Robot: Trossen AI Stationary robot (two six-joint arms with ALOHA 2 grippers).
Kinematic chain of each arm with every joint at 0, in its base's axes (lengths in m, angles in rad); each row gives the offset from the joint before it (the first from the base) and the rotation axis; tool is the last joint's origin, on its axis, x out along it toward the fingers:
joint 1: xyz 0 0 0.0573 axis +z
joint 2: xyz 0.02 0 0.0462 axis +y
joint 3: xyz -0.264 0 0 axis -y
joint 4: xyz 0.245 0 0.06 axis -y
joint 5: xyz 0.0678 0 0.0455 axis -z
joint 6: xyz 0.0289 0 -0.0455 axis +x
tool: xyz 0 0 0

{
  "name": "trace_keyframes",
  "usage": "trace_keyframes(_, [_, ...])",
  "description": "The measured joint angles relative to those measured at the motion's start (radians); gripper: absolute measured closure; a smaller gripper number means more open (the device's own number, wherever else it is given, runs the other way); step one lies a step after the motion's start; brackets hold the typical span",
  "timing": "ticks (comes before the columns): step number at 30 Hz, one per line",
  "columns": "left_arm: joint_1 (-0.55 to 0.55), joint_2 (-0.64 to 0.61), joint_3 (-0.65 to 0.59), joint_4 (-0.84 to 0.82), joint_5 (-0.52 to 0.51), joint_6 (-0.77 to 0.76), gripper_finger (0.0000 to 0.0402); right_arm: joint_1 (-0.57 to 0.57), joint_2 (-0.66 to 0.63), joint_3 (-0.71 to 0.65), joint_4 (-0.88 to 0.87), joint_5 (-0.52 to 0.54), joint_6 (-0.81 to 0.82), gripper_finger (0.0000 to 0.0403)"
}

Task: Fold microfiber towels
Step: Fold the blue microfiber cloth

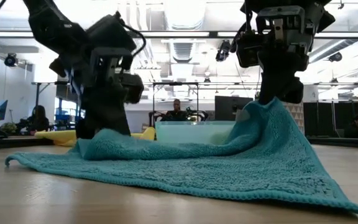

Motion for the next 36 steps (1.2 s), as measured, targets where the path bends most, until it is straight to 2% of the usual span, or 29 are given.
trace_keyframes(4, [0.000, -0.098, 0.002, -0.010, -0.010, 0.001, 0.0400, 0.005, -0.024, 0.000, -0.004, 0.008, -0.001, 0.0391])
trace_keyframes(7, [0.000, -0.196, 0.004, -0.035, -0.061, 0.009, 0.0401, 0.011, -0.062, 0.000, -0.012, 0.012, -0.008, 0.0393])
trace_keyframes(12, [0.016, -0.347, -0.002, 0.000, -0.085, 0.018, 0.0401, 0.029, -0.160, 0.000, -0.103, 0.096, -0.015, 0.0393])
trace_keyframes(13, [0.023, -0.370, 0.018, -0.074, -0.105, 0.015, 0.0401, 0.029, -0.180, 0.000, -0.117, 0.109, -0.018, 0.0393])
trace_keyframes(14, [0.026, -0.392, 0.058, -0.224, -0.145, 0.014, 0.0401, 0.029, -0.198, 0.000, -0.126, 0.114, -0.020, 0.0394])
trace_keyframes(16, [0.017, -0.399, 0.153, -0.601, -0.290, 0.043, 0.0401, 0.029, -0.230, 0.000, -0.138, 0.117, -0.020, 0.0394])
trace_keyframes(17, [0.007, -0.391, 0.184, -0.675, -0.340, 0.065, 0.0401, 0.028, -0.245, 0.000, -0.136, 0.124, -0.020, 0.0394])
trace_keyframes(20, [-0.003, -0.430, 0.215, -0.556, -0.351, 0.134, 0.0402, 0.029, -0.275, 0.000, -0.154, 0.124, -0.009, 0.0394])
trace_keyframes(21, [-0.003, -0.439, 0.251, -0.588, -0.373, 0.132, 0.0401, 0.029, -0.279, 0.000, -0.154, 0.124, -0.009, 0.0394])
trace_keyframes(24, [0.001, -0.397, 0.379, -0.858, -0.461, 0.181, 0.0401, 0.034, -0.299, 0.000, -0.167, 0.123, -0.002, 0.0394])
trace_keyframes(25, [0.000, -0.393, 0.389, -0.837, -0.448, 0.215, 0.0401, 0.036, -0.306, 0.000, -0.174, 0.125, 0.003, 0.0394])
trace_keyframes(27, [-0.002, -0.396, 0.418, -0.693, -0.429, 0.234, 0.0401, 0.041, -0.315, 0.000, -0.180, 0.124, 0.003, 0.0394])
trace_keyframes(32, [-0.016, -0.395, 0.527, -0.734, -0.400, 0.257, 0.0401, 0.065, -0.351, -0.002, -0.162, 0.098, 0.036, 0.0394])
trace_keyframes(36, [-0.059, -0.372, 0.541, -0.745, -0.304, 0.248, 0.0401, 0.128, -0.392, 0.000, -0.108, 0.092, 0.078, 0.0394])
